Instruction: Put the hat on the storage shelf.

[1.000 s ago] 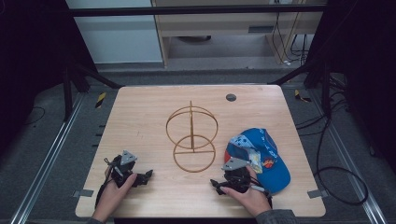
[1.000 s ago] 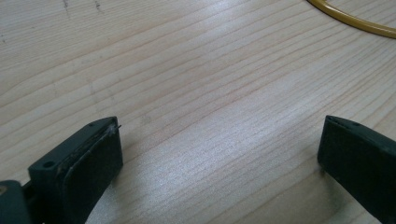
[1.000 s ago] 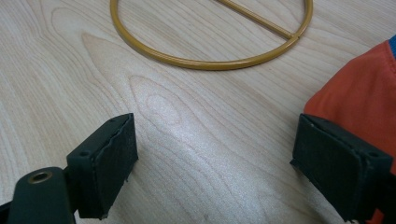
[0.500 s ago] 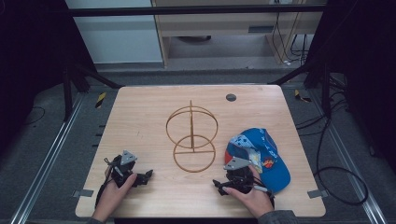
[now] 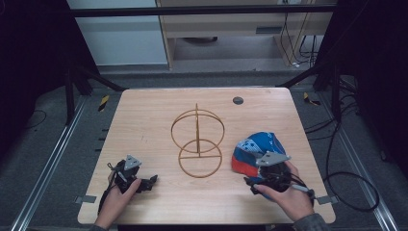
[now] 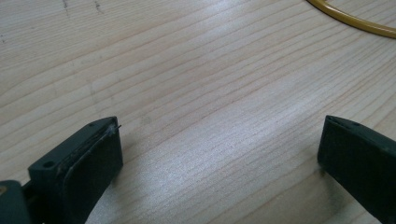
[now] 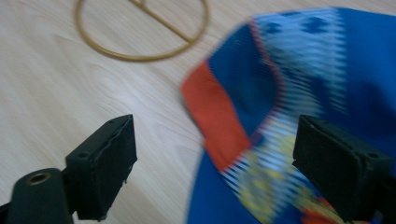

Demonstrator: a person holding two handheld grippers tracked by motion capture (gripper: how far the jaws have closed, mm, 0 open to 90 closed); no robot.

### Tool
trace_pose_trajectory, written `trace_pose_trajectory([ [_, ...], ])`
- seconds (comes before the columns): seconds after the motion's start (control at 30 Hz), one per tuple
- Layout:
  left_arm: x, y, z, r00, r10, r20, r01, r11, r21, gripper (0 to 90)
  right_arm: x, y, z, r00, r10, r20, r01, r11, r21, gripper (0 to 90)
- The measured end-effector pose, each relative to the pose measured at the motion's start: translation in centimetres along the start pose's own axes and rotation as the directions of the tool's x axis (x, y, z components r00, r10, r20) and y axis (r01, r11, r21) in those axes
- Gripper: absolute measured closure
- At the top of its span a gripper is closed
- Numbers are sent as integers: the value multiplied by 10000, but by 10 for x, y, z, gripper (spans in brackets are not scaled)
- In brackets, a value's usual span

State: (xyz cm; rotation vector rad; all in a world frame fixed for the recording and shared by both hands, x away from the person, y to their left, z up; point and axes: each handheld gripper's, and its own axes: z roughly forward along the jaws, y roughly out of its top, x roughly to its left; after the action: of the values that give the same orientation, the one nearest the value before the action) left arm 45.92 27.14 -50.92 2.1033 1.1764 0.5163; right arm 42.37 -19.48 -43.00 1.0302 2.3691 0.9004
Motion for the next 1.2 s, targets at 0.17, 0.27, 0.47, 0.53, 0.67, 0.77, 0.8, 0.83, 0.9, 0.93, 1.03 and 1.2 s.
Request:
trace_pose_trajectory([
  [0.17, 0, 0, 0, 10000, 1, -1, -1, 10000, -1, 0, -26, -8, -21, 9979, 453, 461, -463, 9987, 199, 188],
  [0.27, 0, 0, 0, 10000, 2, 0, -2, 10000, 0, 0, -45, -12, -28, 9950, 673, 732, -720, 9954, 630, 240],
  [0.47, 0, 0, 0, 10000, -2, -2, 2, 10000, -3, 0, -65, -13, -33, 9921, 951, 812, -1022, 9908, 888, 288],
  [0.53, 0, 0, 0, 10000, 3, 5, -3, 10000, 5, 0, -72, -13, -32, 9909, 1050, 839, -1141, 9871, 1126, 286],
  [0.67, 0, 0, 0, 10000, 1, -1, -1, 10000, -2, 0, -79, -13, -31, 9902, 1185, 739, -1275, 9830, 1319, 289],
  [0.77, 0, 0, 0, 10000, 1, -2, -1, 10000, 0, 0, -80, -11, -30, 9892, 1356, 559, -1418, 9816, 1281, 296],
  [0.8, 0, 0, 0, 10000, -2, 0, 2, 10000, -4, 0, -81, -10, -29, 9894, 1343, 544, -1405, 9812, 1323, 306],
  [0.83, 0, 0, 0, 10000, -1, 0, 1, 10000, -2, 0, -81, -8, -26, 9886, 1415, 517, -1476, 9786, 1433, 316],
  [0.9, 0, 0, 0, 10000, -2, 6, 2, 10000, 1, 0, -82, -7, -22, 9887, 1428, 450, -1482, 9765, 1565, 325],
  [0.93, 0, 0, 0, 10000, -2, 6, 2, 10000, 1, 0, -82, -7, -22, 9887, 1428, 450, -1482, 9765, 1565, 325],
  [1.03, 0, 0, 0, 10000, 1, -1, -1, 10000, 1, 0, -84, -4, -15, 9870, 1554, 407, -1600, 9731, 1655, 337],
  [1.2, 0, 0, 0, 10000, -1, 0, 1, 10000, 0, 0, -85, 3, -2, 9848, 1706, 323, -1736, 9631, 2056, 373],
])
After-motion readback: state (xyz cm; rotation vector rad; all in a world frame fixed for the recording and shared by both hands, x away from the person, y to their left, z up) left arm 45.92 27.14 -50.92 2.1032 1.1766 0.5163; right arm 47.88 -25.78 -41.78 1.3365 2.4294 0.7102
